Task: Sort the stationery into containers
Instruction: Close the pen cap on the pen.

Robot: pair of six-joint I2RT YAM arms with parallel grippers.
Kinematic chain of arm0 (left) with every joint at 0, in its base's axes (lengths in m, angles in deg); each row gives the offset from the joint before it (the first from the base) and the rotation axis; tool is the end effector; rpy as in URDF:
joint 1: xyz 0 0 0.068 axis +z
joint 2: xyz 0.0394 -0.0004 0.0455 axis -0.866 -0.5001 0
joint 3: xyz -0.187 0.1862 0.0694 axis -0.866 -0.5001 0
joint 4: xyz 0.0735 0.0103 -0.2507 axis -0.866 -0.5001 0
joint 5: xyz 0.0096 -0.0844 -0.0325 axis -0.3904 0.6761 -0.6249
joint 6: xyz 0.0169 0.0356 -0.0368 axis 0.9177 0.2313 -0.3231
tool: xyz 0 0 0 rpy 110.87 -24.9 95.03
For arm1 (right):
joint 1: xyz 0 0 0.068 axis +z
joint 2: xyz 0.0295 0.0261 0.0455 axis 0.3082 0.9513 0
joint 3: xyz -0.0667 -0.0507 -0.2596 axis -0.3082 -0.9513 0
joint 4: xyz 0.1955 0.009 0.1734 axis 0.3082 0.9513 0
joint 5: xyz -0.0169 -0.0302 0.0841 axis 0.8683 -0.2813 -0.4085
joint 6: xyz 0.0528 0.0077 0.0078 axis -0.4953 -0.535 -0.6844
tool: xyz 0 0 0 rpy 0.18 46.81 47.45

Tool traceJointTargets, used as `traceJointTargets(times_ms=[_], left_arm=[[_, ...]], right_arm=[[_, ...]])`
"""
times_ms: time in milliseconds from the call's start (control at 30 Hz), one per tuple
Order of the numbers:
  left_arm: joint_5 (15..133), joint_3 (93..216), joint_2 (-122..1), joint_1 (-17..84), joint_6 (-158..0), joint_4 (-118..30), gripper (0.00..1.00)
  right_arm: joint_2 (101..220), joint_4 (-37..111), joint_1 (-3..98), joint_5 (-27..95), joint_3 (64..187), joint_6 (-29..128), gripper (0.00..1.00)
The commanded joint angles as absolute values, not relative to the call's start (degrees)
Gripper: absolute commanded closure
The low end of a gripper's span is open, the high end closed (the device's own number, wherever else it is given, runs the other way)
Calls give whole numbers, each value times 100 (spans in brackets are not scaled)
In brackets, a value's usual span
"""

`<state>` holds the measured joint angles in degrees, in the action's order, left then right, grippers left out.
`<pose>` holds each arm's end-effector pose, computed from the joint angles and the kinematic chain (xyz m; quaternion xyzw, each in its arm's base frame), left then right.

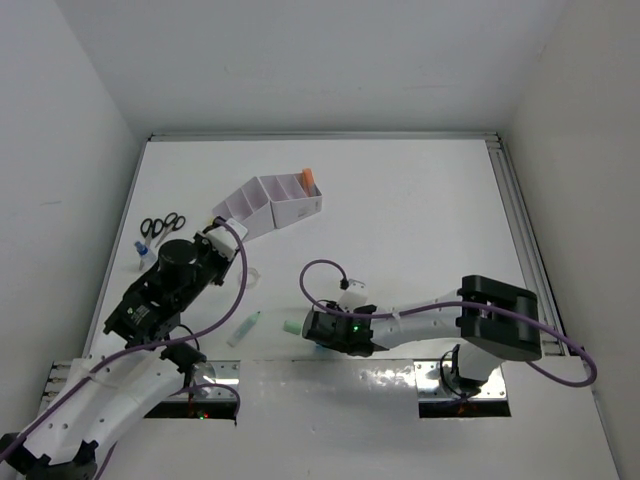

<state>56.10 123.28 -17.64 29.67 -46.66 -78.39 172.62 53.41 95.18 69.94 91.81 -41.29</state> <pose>0.1168 -0.0615 0.3067 0.3223 0.7729 0.0252 0.5460 0.0770 0.2629 0.1261 0.2121 0.9291 0.1706 0.2502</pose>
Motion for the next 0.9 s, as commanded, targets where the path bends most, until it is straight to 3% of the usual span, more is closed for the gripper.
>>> traceJointTargets(times_ms=[0, 133, 333, 500, 633, 867], left_arm=[[5763, 12409, -1850, 3134, -4744, -7624, 100], [5887, 12620, -2017, 3231, -4726, -7782, 100], [6685, 13297, -2298, 3205, -4682, -8055, 100], [7083, 13842, -2764, 3205, -4744, -8002, 100], [6959, 14193, -3211, 3196, -4674, -8020, 100], [7907, 14019, -3792, 3152, -4647, -6975, 100]], right_arm=[[17107, 5170, 9389, 6885, 9077, -3945, 83], [16730, 5002, 9231, 6946, 8867, -3471, 100], [14923, 4581, 8590, 7088, 8769, -1056, 100], [13969, 4519, 7852, 7314, 9612, 1411, 100], [14187, 3783, 7404, 7307, 10585, 2242, 100], [15163, 2402, 7244, 6841, 11555, 3068, 100]])
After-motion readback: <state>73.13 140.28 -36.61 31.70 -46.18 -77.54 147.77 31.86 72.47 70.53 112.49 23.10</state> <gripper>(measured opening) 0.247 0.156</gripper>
